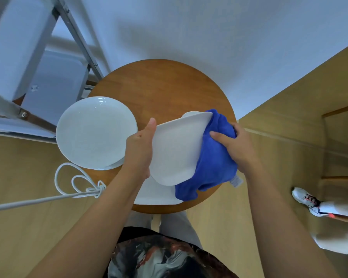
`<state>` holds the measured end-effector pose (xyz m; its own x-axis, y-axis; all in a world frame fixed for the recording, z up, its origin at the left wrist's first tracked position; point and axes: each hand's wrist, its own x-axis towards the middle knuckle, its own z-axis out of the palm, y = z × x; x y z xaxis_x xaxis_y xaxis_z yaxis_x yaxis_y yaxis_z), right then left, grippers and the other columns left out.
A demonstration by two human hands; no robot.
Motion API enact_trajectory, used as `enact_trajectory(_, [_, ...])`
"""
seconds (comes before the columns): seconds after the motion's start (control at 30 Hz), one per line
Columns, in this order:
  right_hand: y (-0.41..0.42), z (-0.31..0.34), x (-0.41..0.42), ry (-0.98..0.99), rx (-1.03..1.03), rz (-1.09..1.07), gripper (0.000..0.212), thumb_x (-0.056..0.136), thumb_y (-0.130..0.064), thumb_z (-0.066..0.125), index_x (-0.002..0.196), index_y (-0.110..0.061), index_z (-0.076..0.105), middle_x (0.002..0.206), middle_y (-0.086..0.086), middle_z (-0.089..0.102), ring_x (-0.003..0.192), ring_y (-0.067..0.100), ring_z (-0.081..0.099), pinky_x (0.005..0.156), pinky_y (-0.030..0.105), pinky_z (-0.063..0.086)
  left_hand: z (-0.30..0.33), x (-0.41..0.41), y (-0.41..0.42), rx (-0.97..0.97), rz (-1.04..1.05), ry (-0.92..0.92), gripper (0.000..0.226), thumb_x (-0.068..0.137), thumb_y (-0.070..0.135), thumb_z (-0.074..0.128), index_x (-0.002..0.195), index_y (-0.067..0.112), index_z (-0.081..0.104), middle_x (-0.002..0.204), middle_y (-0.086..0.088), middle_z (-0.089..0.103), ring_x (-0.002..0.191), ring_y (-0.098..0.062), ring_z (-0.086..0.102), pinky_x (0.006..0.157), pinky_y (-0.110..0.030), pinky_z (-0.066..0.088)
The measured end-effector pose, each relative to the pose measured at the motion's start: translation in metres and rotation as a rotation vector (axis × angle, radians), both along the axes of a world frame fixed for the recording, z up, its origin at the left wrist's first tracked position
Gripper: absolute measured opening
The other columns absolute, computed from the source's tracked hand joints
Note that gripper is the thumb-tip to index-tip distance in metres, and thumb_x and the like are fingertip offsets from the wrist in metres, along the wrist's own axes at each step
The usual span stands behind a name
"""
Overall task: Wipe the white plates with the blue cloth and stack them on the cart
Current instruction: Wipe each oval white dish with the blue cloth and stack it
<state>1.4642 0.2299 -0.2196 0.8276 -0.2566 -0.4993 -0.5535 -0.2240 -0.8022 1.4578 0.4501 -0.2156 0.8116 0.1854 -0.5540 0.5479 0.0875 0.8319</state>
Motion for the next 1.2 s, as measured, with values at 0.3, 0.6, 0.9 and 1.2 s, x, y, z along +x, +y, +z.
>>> enact_trajectory(0.3, [-0.016, 0.002, -0.033, 0.064, 0.592, -0.062, 0.075, 0.056, -0.033, 0.080, 0.124, -0.016, 0.055, 0.106, 0.005, 0.070, 0.097, 0.022, 0.068, 0.073, 0.033, 0.055, 0.017, 0.001, 0.009, -0.048, 0.014, 0.041, 0.032, 0.088, 0.055, 0.053, 0.068, 0.030, 0.060, 0.061, 0.012, 0.061, 0.074, -0.014, 0.059, 0.059, -0.030, 0.047])
enact_trajectory(0.6, [0.027, 0.012, -0.053, -0.189, 0.712, -0.418, 0.026, 0.086, -0.034, 0.059, 0.112, -0.031, 0.059, 0.105, -0.005, 0.070, 0.098, 0.011, 0.067, 0.075, 0.026, 0.055, 0.034, -0.012, -0.030, -0.064, 0.293, -0.008, 0.026, 0.089, 0.057, 0.051, 0.066, 0.051, 0.063, 0.059, 0.027, 0.062, 0.065, -0.002, 0.064, 0.053, -0.021, 0.041])
enact_trajectory(0.9, [0.045, 0.028, -0.058, -0.051, 0.627, -0.471, 0.035, 0.076, -0.023, 0.070, 0.110, -0.020, 0.061, 0.101, 0.005, 0.072, 0.096, 0.023, 0.069, 0.077, 0.037, 0.053, 0.045, -0.013, -0.039, 0.060, -0.044, -0.182, 0.025, 0.095, 0.050, 0.043, 0.082, 0.034, 0.057, 0.076, 0.012, 0.063, 0.070, -0.005, 0.063, 0.050, -0.009, 0.044])
enact_trajectory(1.2, [0.025, 0.074, -0.036, -0.165, 0.133, 0.029, 0.030, 0.082, -0.021, 0.069, 0.111, -0.018, 0.060, 0.103, 0.001, 0.069, 0.098, 0.016, 0.066, 0.084, 0.035, 0.053, 0.080, 0.030, -0.013, -0.149, -0.379, -0.042, 0.023, 0.095, 0.052, 0.041, 0.107, 0.038, 0.056, 0.107, 0.004, 0.066, 0.098, -0.018, 0.065, 0.076, -0.035, 0.058])
